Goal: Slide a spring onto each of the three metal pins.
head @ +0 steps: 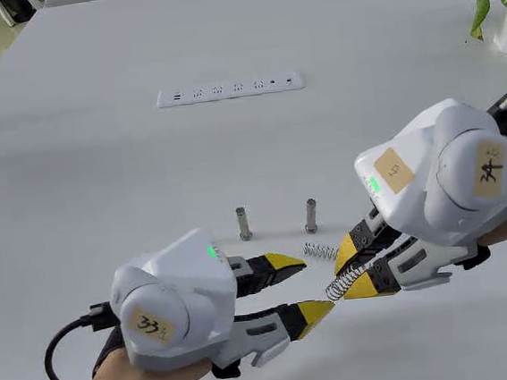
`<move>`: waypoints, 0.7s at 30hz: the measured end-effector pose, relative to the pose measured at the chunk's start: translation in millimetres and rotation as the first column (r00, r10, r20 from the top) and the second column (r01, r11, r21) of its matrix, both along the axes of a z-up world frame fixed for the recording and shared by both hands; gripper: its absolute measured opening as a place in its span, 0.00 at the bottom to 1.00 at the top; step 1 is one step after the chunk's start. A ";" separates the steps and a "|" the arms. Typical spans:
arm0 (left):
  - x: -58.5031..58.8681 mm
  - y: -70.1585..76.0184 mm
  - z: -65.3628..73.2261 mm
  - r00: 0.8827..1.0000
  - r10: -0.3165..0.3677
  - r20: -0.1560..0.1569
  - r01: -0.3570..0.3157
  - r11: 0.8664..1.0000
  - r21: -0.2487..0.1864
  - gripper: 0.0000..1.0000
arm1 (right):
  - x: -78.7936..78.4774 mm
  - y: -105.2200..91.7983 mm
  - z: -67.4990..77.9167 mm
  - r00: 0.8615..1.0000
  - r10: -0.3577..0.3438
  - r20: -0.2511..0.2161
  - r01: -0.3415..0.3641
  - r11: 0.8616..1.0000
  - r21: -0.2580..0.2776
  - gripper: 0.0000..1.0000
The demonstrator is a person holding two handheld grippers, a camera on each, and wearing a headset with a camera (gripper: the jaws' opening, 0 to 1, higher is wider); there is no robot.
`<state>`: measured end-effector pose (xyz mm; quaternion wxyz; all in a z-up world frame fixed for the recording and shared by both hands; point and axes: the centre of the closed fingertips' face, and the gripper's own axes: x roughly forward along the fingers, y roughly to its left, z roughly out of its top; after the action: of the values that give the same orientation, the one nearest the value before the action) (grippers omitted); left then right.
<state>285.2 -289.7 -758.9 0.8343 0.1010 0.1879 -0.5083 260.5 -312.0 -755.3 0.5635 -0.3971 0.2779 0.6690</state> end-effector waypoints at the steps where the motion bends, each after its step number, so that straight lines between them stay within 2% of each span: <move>1: 1.5 2.7 -0.1 1.000 0.011 0.002 -0.011 1.000 0.001 0.31 | 0.1 0.2 -0.1 1.000 0.001 -0.001 -0.001 1.000 -0.001 0.07; 2: 4.4 8.1 -1.1 0.999 0.038 0.003 -0.038 0.999 0.004 0.34 | 0.0 0.3 -0.2 1.000 0.001 -0.002 -0.001 1.000 -0.001 0.07; 3: 7.4 12.4 -2.7 0.998 0.066 0.006 -0.066 0.998 0.015 0.42 | 0.2 0.6 -0.1 1.000 0.002 -0.003 -0.002 1.000 -0.001 0.07; 5: 12.7 18.6 -3.5 0.994 0.101 0.035 -0.101 0.995 0.016 0.59 | 0.8 0.9 -0.4 1.000 0.001 -0.005 -0.001 1.000 -0.002 0.07; 6: 13.2 22.8 -5.9 0.993 0.117 0.027 -0.117 0.993 0.022 0.67 | 1.1 0.8 -0.8 1.000 -0.001 -0.008 0.001 1.000 -0.005 0.07; 7: 14.7 25.8 -6.8 0.991 0.131 0.026 -0.132 0.991 0.026 0.71 | 1.6 0.9 -1.0 1.000 -0.002 -0.008 0.002 1.000 -0.006 0.07; 10: 17.3 34.2 -10.8 0.985 0.170 0.005 -0.170 0.985 0.040 0.77 | 1.4 1.0 -1.1 1.000 0.000 -0.009 0.000 1.000 -0.007 0.07; 12: 18.5 38.8 -15.3 0.982 0.190 -0.014 -0.189 0.980 0.055 0.86 | 1.6 1.3 -1.2 1.000 0.001 -0.010 -0.001 1.000 -0.008 0.07; 14: 21.0 46.6 -20.0 0.971 0.236 -0.037 -0.233 0.969 0.078 0.92 | 1.8 1.3 -1.3 1.000 0.002 -0.011 -0.002 1.000 -0.008 0.07; 15: 22.1 47.3 -20.5 0.971 0.238 -0.038 -0.234 0.969 0.074 0.96 | 2.0 1.4 -1.3 1.000 0.002 -0.011 -0.002 1.000 -0.009 0.07; 17: 24.0 51.2 -18.9 0.966 0.257 -0.036 -0.255 0.965 0.064 0.99 | 2.6 0.9 -1.3 1.000 0.004 -0.012 -0.004 1.000 -0.011 0.07; 21: 27.9 59.6 -18.6 0.952 0.301 -0.058 -0.298 0.953 0.055 0.99 | 4.7 0.3 -0.9 1.000 0.007 -0.013 -0.007 1.000 -0.014 0.07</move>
<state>313.1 -230.1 -777.5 0.8926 0.0734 0.2397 -0.3747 265.2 -311.7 -756.2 0.5566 -0.3978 0.2847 0.6715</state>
